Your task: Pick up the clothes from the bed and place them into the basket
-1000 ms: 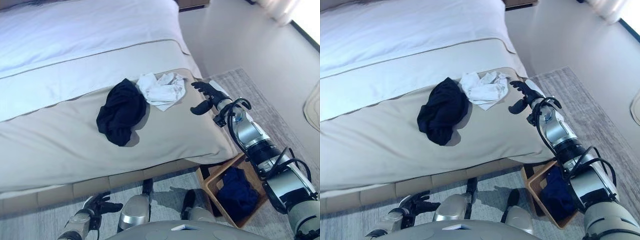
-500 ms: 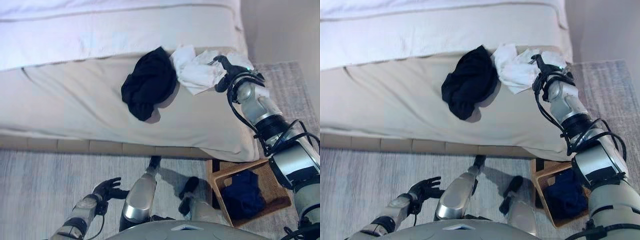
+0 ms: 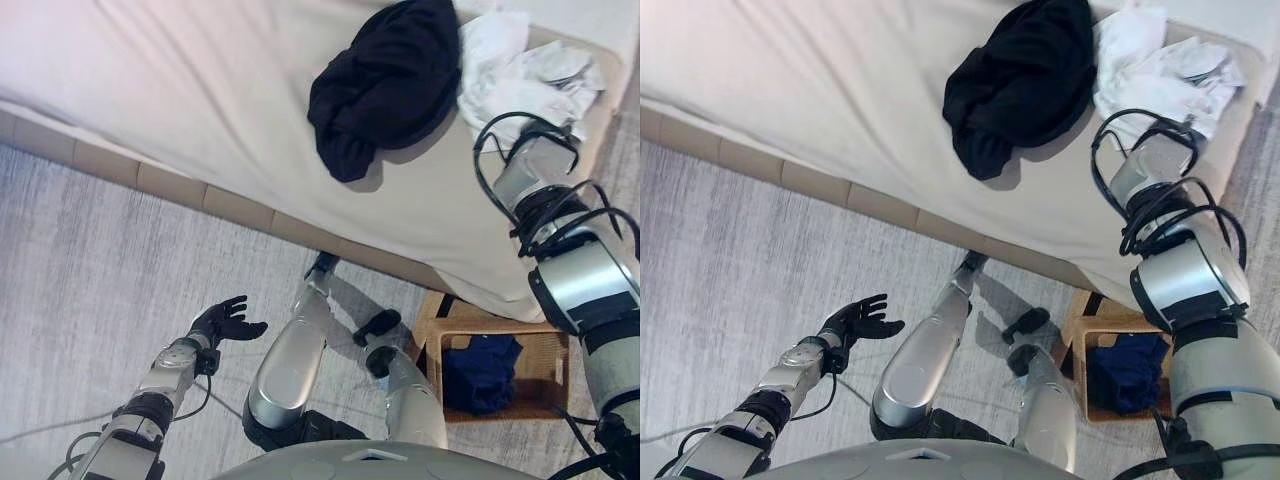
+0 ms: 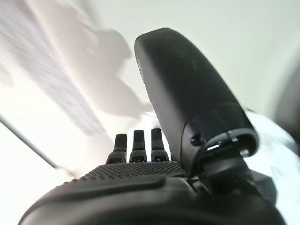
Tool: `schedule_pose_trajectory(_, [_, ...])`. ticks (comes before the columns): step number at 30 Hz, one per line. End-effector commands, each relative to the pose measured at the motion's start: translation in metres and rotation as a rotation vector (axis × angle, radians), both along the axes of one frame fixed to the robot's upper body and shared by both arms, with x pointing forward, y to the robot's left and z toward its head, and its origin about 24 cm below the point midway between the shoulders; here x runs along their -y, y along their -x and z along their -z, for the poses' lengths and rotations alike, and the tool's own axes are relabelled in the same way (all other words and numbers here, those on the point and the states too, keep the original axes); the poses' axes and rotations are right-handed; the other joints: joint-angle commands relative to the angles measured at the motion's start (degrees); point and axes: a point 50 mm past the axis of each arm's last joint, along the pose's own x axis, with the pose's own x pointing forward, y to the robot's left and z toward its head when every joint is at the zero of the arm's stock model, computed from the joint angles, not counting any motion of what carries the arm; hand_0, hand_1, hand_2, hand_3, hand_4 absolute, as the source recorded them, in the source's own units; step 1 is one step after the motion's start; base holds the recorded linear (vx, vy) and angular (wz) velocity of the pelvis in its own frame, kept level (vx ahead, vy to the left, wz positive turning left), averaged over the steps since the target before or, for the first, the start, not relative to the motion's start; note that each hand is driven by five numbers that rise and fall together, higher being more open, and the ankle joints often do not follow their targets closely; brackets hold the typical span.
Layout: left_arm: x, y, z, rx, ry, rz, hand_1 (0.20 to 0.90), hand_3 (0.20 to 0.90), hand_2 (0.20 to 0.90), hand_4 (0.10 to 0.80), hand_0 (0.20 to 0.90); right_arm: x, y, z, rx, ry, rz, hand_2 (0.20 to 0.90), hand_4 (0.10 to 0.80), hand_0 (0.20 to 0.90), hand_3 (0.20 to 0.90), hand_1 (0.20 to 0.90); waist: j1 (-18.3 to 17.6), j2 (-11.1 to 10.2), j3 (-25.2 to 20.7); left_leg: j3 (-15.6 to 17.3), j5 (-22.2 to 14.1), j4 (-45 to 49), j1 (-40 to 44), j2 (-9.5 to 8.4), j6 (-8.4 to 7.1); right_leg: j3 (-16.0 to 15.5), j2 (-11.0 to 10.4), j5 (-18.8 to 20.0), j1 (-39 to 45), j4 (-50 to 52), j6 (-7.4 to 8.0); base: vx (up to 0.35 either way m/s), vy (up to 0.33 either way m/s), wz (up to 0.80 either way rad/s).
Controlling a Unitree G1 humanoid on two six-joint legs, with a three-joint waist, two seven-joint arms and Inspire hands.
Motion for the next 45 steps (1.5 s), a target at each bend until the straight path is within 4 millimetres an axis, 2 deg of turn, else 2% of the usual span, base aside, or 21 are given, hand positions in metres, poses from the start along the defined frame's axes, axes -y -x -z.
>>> schedule_pose_trajectory(1, [-0.020, 0.035, 0.009, -0.047, -0.043, -0.033, 0.900, 0.900, 0.900, 0.800, 0.900, 0.033, 0.018, -0.022, 0.012, 0.051, 0.159, 0.498, 0.331, 0.498, 0.431, 0.498, 0.3, -0.2, -0.9, 5.4, -7.4, 5.4, -3.6, -2.09, 6.58, 3.2, 1.0, 1.0, -5.6, 5.1, -1.54, -0.051, -0.039, 0.08])
schedule_pose_trajectory(2, [-0.020, 0.036, 0.008, -0.045, -0.046, -0.032, 0.900, 0.900, 0.900, 0.800, 0.900, 0.037, 0.020, -0.020, 0.003, 0.044, 0.170, 0.302, 0.103, 0.302, 0.203, 0.302, 0.3, -0.2, -0.9, 5.2, -7.0, 5.1, -4.1, -2.02, 6.52, 3.1, 1.1, 1.2, -6.2, 5.1, -1.55, -0.054, -0.056, 0.03])
schedule_pose_trajectory(4, [-0.018, 0.035, 0.006, -0.039, -0.051, -0.029, 0.900, 0.900, 0.900, 0.800, 0.900, 0.043, 0.022, -0.019, 0.028, 0.046, 0.175, 0.300, 0.100, 0.300, 0.200, 0.300, 0.1, -0.2, -0.9, 5.1, -6.5, 4.8, -5.0, -1.87, 6.47, 3.0, 1.2, 1.5, -7.4, 5.2, -1.65, -0.045, -0.059, 0.05])
schedule_pose_trajectory(7, [-0.017, 0.036, 0.007, -0.042, -0.059, -0.017, 0.900, 0.900, 0.900, 0.800, 0.900, 0.043, 0.020, -0.032, 0.115, 0.099, 0.148, 0.300, 0.100, 0.300, 0.200, 0.300, -0.4, -0.4, -0.9, 5.1, -6.6, 4.5, -5.0, -1.59, 6.38, 3.5, 1.5, 1.7, -7.9, 5.0, -1.73, -0.040, -0.036, 0.04])
schedule_pose_trajectory(10, [-0.016, 0.036, 0.006, -0.038, -0.063, -0.014, 0.900, 0.900, 0.900, 0.800, 0.900, 0.039, 0.017, -0.054, 0.223, 0.203, 0.097, 0.300, 0.100, 0.300, 0.200, 0.300, -1.3, -1.0, -0.9, 5.7, -6.8, 4.1, -4.3, -1.15, 6.24, 4.2, 2.0, 2.3, -7.4, 3.8, -1.60, -0.056, -0.031, -0.03])
schedule_pose_trajectory(14, [-0.014, 0.031, 0.002, -0.028, -0.069, -0.004, 0.900, 0.900, 0.900, 0.800, 0.900, 0.025, 0.014, -0.097, 0.476, 0.319, -0.022, 0.300, 0.100, 0.300, 0.200, 0.300, -3.7, -2.2, -0.9, 7.9, -7.6, 3.0, -1.2, 0.11, 5.91, 6.5, 3.0, 3.7, -4.7, -0.2, -1.03, -0.074, -0.030, -0.18])
schedule_pose_trajectory(19, [-0.017, 0.031, 0.003, -0.040, -0.074, -0.025, 0.900, 0.900, 0.900, 0.800, 0.900, 0.005, 0.018, -0.135, 0.768, 0.248, -0.194, 0.300, 0.100, 0.300, 0.200, 0.300, -6.2, -3.3, -0.9, 10.8, -8.7, 0.3, 6.0, 1.45, 5.33, 9.4, 4.3, 4.2, 1.5, -4.7, -0.61, -0.006, 0.010, -0.40])
schedule_pose_trajectory(21, [-0.019, 0.032, 0.003, -0.038, -0.070, -0.042, 0.900, 0.900, 0.900, 0.800, 0.900, 0.001, 0.025, -0.150, 0.871, 0.197, -0.285, 0.300, 0.100, 0.300, 0.200, 0.300, -7.5, -3.8, -1.0, 12.0, -8.9, -1.8, 9.8, 1.69, 5.27, 10.8, 4.8, 4.7, 4.6, -7.1, -0.37, -0.049, 0.022, -0.31])
schedule_pose_trajectory(22, [-0.020, 0.033, 0.004, -0.039, -0.070, -0.048, 0.900, 0.900, 0.900, 0.800, 0.900, 0.001, 0.029, -0.152, 0.909, 0.182, -0.319, 0.300, 0.100, 0.300, 0.200, 0.300, -8.2, -4.1, -1.0, 12.5, -7.4, -2.6, 10.5, 1.45, 5.55, 10.6, 4.5, 6.0, 5.3, -8.2, -0.64, -0.044, 0.039, -0.17])
schedule_pose_trajectory(25, [-0.025, 0.048, 0.013, -0.092, -0.088, -0.072, 0.900, 0.900, 0.900, 0.800, 0.900, 0.003, 0.045, -0.150, 0.988, 0.186, -0.424, 0.300, 0.100, 0.300, 0.200, 0.300, -10.4, -5.2, -4.6, 14.0, -8.0, -6.0, 15.6, 1.96, 5.52, 12.1, 4.8, 6.4, 9.2, -11.3, -0.12, 0.076, 0.015, -0.21])
schedule_pose_trajectory(30, [-0.030, 0.080, 0.033, -0.225, -0.138, -0.090, 0.900, 0.900, 0.900, 0.800, 0.900, 0.005, 0.082, -0.158, 1.140, 0.338, -0.521, 0.300, 0.100, 0.300, 0.200, 0.300, -14.7, -5.5, -12.3, 16.3, -8.1, -11.1, 23.8, 2.50, 5.70, 14.3, 5.0, 6.2, 14.4, -13.0, 0.77, 0.117, 0.003, -0.36])
schedule_pose_trajectory(33, [-0.029, 0.089, 0.040, -0.270, -0.152, -0.067, 0.900, 0.900, 0.900, 0.800, 0.900, 0.009, 0.093, -0.160, 1.143, 0.342, -0.544, 0.300, 0.100, 0.300, 0.200, 0.300, -16.4, -5.2, -16.6, 16.7, -8.0, -12.9, 26.6, 2.34, 5.74, 15.3, 4.9, 6.1, 15.9, -13.5, 1.26, 0.123, -0.007, -0.23])
schedule_pose_trajectory(36, [-0.026, 0.092, 0.043, -0.296, -0.154, -0.041, 0.900, 0.900, 0.900, 0.800, 0.900, 0.017, 0.090, -0.141, 0.997, 0.191, -0.592, 0.300, 0.100, 0.300, 0.200, 0.300, -17.6, -5.1, -19.7, 16.8, -8.2, -13.7, 28.7, 2.34, 5.62, 16.5, 4.9, 6.0, 17.2, -13.9, 1.50, 0.158, -0.017, -0.19])
schedule_pose_trajectory(37, [-0.025, 0.089, 0.042, -0.292, -0.153, -0.030, 0.900, 0.900, 0.900, 0.800, 0.900, 0.016, 0.085, -0.125, 0.883, 0.089, -0.646, 0.900, 0.800, 0.900, 0.900, 0.900, -17.8, -5.2, -20.4, 16.9, -8.4, -13.6, 29.1, 2.39, 5.53, 16.8, 4.9, 5.9, 17.5, -13.9, 1.46, 0.096, -0.038, -0.12])
schedule_pose_trajectory(39, [-0.023, 0.082, 0.040, -0.277, -0.147, -0.012, 0.900, 0.900, 0.900, 0.800, 0.900, 0.011, 0.074, -0.099, 0.665, -0.032, -0.707, 0.900, 0.800, 0.900, 0.900, 0.900, -17.9, -5.7, -21.0, 16.9, -8.9, -13.0, 29.5, 2.24, 5.55, 16.8, 4.8, 5.9, 17.9, -13.9, 1.33, 0.098, -0.035, -0.12])
schedule_pose_trajectory(41, [-0.019, 0.076, 0.039, -0.266, -0.143, 0.018, 0.900, 0.900, 0.900, 0.800, 0.900, 0.010, 0.066, -0.076, 0.540, -0.103, -0.720, 0.900, 0.800, 0.900, 0.900, 0.900, -17.4, -6.1, -20.9, 16.8, -9.6, -11.6, 29.5, 2.09, 5.68, 16.4, 4.6, 6.0, 18.6, -13.9, 1.11, 0.102, -0.015, -0.08])
schedule_pose_trajectory(45, [-0.013, 0.071, 0.039, -0.265, -0.156, 0.066, 0.900, 0.900, 0.900, 0.800, 0.900, 0.003, 0.045, -0.044, 0.420, -0.122, -0.717, 0.900, 0.800, 0.900, 0.900, 0.900, -15.0, -7.3, -18.8, 16.4, -11.7, -6.5, 28.1, 1.68, 5.88, 14.9, 3.7, 6.2, 19.6, -13.6, 0.90, 0.087, -0.014, -0.02])
